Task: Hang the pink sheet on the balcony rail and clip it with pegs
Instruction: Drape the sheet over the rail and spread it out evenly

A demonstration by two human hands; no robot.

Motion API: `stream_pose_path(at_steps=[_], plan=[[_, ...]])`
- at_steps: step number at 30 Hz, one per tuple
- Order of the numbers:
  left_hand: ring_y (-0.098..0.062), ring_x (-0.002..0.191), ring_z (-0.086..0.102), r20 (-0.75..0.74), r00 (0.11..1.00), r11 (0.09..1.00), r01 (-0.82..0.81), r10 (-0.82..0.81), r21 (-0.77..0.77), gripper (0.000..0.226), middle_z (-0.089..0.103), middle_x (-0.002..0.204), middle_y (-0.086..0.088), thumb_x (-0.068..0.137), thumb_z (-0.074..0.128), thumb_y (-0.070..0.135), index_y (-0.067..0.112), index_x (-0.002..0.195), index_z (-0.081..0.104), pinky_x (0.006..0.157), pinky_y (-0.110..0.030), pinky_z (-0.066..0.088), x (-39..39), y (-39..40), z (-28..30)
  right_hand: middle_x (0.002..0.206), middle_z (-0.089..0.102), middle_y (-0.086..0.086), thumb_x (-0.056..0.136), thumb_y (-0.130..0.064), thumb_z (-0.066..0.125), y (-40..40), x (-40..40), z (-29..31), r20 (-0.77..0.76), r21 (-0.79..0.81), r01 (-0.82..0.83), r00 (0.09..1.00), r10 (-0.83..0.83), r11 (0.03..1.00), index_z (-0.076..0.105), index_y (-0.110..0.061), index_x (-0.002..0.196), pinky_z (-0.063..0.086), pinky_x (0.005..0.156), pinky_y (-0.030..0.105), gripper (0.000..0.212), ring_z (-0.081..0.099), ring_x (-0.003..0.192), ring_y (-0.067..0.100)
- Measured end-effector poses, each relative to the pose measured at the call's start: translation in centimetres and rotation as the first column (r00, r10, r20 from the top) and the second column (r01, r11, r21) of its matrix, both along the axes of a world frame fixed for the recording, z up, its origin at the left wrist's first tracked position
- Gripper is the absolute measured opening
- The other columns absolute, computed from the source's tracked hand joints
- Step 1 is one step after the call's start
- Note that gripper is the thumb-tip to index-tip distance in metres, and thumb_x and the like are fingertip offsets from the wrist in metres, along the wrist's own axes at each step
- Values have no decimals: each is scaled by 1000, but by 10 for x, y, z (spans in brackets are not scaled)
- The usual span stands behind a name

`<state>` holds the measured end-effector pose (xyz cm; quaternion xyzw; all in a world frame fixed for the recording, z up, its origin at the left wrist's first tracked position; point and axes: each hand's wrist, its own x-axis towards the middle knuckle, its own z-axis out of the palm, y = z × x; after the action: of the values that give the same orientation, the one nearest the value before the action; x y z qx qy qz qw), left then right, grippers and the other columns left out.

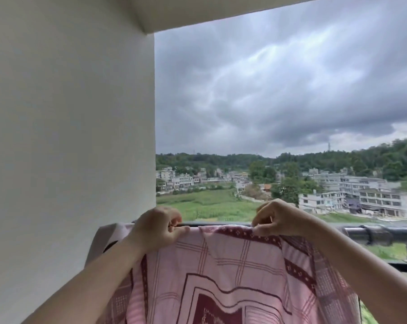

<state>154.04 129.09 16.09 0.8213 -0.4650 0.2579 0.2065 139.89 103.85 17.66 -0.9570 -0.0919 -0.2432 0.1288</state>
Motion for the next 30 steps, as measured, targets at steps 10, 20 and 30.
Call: stream_pose_path(at_steps=[10,20,30], plan=[[-37,70,67,301,832,868,-496,465,28,21,71,77,-19,76,58,2,9,95,64,56,-37,53,4,63,-26,54,54,-4,77,-47,38,19,-16,-31,444,-542,313,895,-51,780,71,-13,73,50,35,22,47,54,43,9],[-39,106,55,-349,876,798,-459,333,-390,23,60,115,-26,85,42,5,1,105,54,89,-38,45,28,54,41,48,46,0,92,-24,45,32,-16,21,301,61,579,766,-568,813,43,-12,51,43,49,24,43,46,42,12],[-38,132,28,203,850,868,-443,486,-226,63,31,144,-19,86,51,34,11,138,22,109,-48,25,76,-23,123,120,54,29,91,-9,37,7,57,128,411,237,556,686,-600,797,44,8,120,44,83,34,35,53,110,36]])
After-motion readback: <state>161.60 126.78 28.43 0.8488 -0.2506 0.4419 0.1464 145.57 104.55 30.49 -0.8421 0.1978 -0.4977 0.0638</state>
